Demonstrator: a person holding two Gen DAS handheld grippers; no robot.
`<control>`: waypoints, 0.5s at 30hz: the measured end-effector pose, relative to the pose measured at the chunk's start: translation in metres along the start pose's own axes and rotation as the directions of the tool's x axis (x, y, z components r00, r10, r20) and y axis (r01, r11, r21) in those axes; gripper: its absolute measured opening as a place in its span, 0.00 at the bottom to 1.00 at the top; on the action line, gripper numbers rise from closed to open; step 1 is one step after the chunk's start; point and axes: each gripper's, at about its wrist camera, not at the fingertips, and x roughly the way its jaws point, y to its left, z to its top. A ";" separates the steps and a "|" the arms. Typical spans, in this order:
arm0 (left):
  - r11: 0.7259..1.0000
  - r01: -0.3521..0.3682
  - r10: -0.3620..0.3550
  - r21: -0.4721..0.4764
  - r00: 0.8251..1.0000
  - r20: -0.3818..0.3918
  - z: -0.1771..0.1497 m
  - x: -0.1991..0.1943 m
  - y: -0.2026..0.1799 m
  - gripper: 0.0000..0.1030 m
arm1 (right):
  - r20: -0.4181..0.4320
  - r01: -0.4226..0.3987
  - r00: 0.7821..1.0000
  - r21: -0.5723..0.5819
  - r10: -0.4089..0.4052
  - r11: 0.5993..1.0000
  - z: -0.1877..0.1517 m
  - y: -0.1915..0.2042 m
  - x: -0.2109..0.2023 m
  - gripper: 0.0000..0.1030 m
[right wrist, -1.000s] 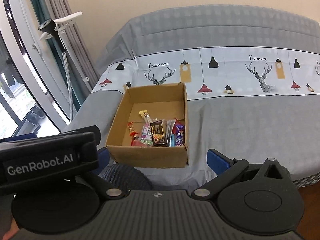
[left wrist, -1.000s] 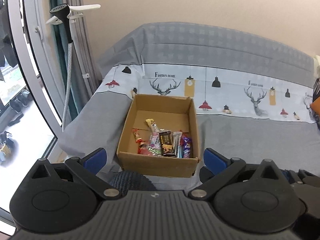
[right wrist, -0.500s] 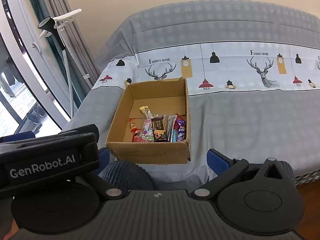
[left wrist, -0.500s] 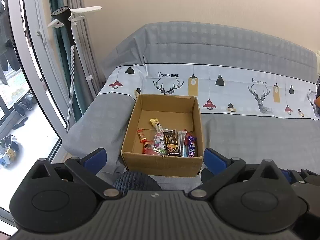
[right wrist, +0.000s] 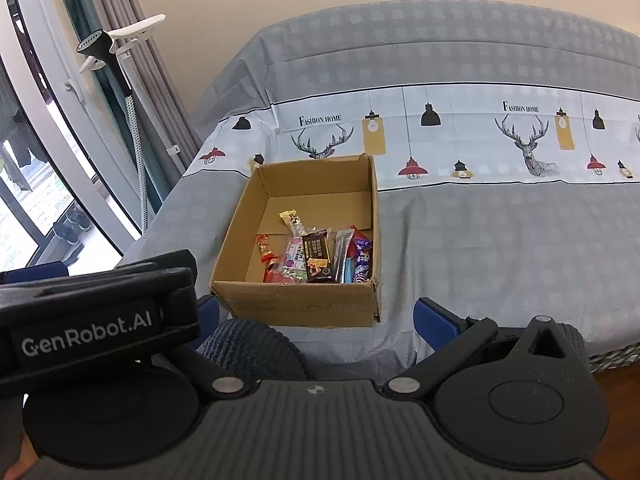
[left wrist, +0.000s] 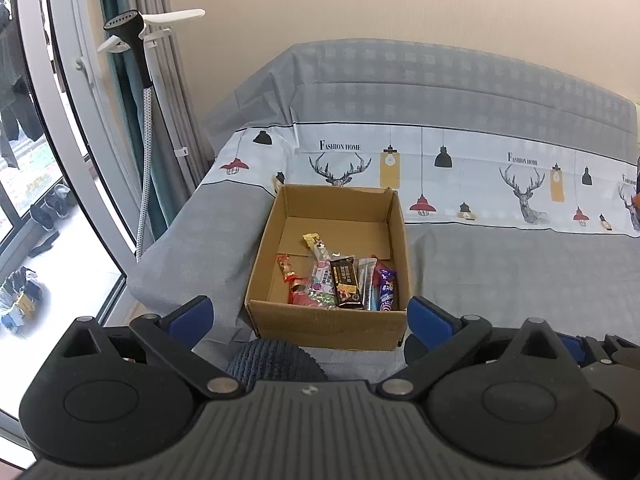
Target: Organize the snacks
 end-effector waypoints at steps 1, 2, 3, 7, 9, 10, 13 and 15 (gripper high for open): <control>1.000 0.000 0.000 0.000 1.000 -0.001 0.000 0.000 0.000 1.00 | 0.000 0.002 1.000 -0.002 -0.002 1.000 0.000 0.000 0.000 1.00; 1.000 -0.002 0.002 -0.001 1.000 -0.001 -0.001 -0.001 -0.001 1.00 | 0.000 0.002 1.000 -0.003 -0.002 1.000 0.000 0.000 0.000 1.00; 1.000 -0.004 0.004 -0.002 1.000 0.002 -0.001 -0.001 -0.001 1.00 | -0.001 0.001 1.000 -0.003 -0.001 1.000 0.000 -0.001 0.000 1.00; 1.000 -0.004 0.004 -0.006 1.000 0.003 -0.002 -0.002 -0.002 1.00 | 0.001 0.000 1.000 -0.001 0.000 1.000 0.000 -0.001 0.000 1.00; 1.000 -0.004 0.004 -0.006 1.000 0.003 -0.003 -0.002 -0.002 1.00 | 0.002 0.002 1.000 -0.003 -0.002 1.000 0.000 0.000 0.000 1.00; 1.000 -0.004 0.004 -0.006 1.000 0.003 -0.003 -0.002 -0.002 1.00 | 0.003 0.003 1.000 -0.003 -0.003 1.000 -0.001 0.001 0.000 1.00; 1.000 -0.007 0.007 -0.002 1.000 0.001 -0.003 -0.001 -0.002 1.00 | 0.011 0.011 1.000 -0.011 -0.011 1.000 -0.001 0.002 0.000 1.00; 1.000 -0.005 0.005 -0.002 1.000 -0.003 -0.003 0.000 -0.001 1.00 | 0.014 0.018 1.000 -0.016 -0.018 1.000 -0.002 0.004 0.000 1.00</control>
